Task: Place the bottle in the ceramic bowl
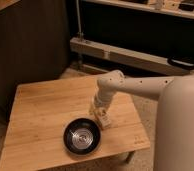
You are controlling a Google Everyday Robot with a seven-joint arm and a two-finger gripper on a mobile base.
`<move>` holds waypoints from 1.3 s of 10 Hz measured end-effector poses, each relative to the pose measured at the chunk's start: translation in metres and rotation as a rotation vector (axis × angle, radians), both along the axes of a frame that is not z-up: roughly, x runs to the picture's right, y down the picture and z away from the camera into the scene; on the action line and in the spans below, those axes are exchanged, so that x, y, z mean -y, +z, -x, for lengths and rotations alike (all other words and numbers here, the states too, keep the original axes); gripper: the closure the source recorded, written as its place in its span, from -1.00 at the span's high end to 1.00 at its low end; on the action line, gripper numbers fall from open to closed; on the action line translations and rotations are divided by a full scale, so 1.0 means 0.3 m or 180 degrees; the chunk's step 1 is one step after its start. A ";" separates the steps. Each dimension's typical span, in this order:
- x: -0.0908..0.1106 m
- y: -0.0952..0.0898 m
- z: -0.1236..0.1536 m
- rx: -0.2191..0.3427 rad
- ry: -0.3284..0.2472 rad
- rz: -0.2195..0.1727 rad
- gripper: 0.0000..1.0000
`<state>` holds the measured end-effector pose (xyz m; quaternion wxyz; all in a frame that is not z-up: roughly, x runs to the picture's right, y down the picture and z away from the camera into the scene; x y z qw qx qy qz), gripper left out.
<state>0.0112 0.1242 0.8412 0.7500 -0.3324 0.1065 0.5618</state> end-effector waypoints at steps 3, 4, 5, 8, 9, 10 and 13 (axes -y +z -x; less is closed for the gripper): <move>-0.021 0.038 0.002 -0.0121 -0.0010 0.0047 0.30; -0.027 0.046 0.001 -0.0142 -0.0008 0.0072 0.30; -0.036 0.058 0.001 -0.0174 0.0005 0.0117 0.30; -0.044 0.077 0.006 -0.0244 0.0054 0.0252 0.29; -0.047 0.081 0.008 -0.0262 0.0076 0.0310 0.17; -0.047 0.082 0.007 -0.0279 0.0086 0.0353 -0.02; -0.042 0.077 0.005 -0.0322 0.0082 0.0440 -0.62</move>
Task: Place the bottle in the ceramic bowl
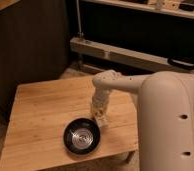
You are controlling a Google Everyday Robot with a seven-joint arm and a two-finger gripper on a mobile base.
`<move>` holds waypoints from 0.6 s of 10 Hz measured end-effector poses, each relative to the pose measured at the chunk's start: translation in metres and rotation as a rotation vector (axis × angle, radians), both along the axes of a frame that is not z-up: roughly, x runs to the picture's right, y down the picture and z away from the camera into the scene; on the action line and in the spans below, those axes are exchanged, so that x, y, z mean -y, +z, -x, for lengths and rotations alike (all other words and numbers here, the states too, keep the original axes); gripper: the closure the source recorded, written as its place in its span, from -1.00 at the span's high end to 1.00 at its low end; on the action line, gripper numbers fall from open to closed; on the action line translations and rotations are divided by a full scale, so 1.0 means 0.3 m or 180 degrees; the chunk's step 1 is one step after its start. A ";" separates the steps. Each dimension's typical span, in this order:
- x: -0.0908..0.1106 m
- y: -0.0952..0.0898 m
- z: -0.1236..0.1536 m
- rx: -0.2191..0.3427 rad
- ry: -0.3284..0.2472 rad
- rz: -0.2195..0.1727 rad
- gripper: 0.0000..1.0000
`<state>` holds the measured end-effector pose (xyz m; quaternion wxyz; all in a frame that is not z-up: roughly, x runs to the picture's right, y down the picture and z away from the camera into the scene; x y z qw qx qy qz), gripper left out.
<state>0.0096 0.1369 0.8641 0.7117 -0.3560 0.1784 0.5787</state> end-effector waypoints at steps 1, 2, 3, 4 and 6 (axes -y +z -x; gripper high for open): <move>0.007 -0.006 0.001 -0.0002 0.0000 0.0004 -0.78; 0.027 -0.022 0.001 0.0012 0.0001 -0.0034 -0.96; 0.056 -0.049 0.004 0.0036 0.0006 -0.0088 -1.00; 0.091 -0.083 0.014 0.0076 0.0009 -0.0160 -1.00; 0.205 -0.216 0.061 0.0246 -0.0004 -0.0365 -1.00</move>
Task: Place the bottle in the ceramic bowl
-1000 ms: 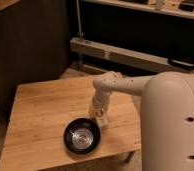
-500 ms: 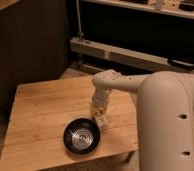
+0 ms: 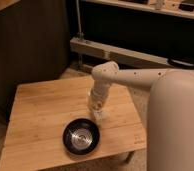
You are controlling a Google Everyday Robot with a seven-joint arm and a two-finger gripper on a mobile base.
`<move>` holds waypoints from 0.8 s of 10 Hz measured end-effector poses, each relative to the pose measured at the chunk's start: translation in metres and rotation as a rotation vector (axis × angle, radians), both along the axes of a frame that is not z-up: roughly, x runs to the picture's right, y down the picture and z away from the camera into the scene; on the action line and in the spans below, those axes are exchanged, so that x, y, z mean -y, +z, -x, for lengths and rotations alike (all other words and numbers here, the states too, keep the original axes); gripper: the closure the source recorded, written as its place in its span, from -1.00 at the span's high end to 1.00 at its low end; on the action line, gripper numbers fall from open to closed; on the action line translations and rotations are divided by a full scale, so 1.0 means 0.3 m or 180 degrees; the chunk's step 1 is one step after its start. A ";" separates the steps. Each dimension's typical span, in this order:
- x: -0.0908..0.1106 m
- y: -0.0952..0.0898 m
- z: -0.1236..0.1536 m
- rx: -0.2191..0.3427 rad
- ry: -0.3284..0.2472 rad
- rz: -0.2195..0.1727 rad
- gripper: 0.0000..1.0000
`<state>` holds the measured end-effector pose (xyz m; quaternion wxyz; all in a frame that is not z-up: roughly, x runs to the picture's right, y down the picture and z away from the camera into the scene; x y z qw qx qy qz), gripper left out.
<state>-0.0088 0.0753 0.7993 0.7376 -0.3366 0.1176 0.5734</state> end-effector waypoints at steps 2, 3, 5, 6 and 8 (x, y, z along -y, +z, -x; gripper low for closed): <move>0.059 -0.121 0.065 0.0261 0.0038 -0.0069 -1.00; 0.062 -0.207 0.126 0.0503 0.0088 -0.0065 -1.00; 0.019 -0.293 0.209 0.0769 0.0091 -0.0025 -1.00; -0.045 -0.351 0.272 0.0957 0.0023 0.0031 -0.85; -0.122 -0.398 0.316 0.1081 -0.0090 0.0140 -0.53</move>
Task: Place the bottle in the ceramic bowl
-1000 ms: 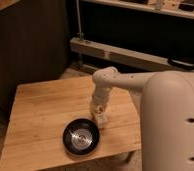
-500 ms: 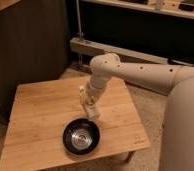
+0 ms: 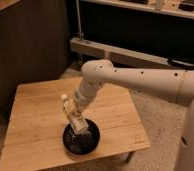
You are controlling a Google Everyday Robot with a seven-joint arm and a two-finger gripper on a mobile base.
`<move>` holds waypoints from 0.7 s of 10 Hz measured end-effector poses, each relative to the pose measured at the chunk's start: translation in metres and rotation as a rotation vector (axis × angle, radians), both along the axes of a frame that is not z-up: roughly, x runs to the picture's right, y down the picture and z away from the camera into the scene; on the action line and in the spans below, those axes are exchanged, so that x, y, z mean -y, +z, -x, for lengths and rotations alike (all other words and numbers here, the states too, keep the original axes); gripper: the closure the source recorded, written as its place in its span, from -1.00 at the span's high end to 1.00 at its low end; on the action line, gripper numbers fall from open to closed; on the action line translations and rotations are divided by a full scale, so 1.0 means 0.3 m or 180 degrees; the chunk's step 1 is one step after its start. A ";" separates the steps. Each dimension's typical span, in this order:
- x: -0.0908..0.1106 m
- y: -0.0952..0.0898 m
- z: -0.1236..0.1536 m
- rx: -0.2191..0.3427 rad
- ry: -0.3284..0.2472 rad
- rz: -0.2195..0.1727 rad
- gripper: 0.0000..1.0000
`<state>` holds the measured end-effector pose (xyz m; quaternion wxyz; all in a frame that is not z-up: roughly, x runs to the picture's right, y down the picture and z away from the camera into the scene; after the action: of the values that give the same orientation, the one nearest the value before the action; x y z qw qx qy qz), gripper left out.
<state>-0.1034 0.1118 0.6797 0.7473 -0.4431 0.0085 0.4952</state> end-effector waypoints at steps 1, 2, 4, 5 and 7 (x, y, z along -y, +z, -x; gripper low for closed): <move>-0.052 -0.027 0.008 0.0038 -0.0103 0.0050 -0.34; -0.108 -0.053 0.006 0.0052 -0.0201 0.0086 -0.10; -0.157 -0.063 -0.006 0.0049 -0.0268 0.0066 0.27; -0.172 -0.047 -0.030 0.0046 -0.0297 0.0027 0.52; -0.193 -0.007 -0.049 -0.0031 -0.0355 -0.0002 0.60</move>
<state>-0.0887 0.1696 0.6778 0.7738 -0.4393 0.0367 0.4549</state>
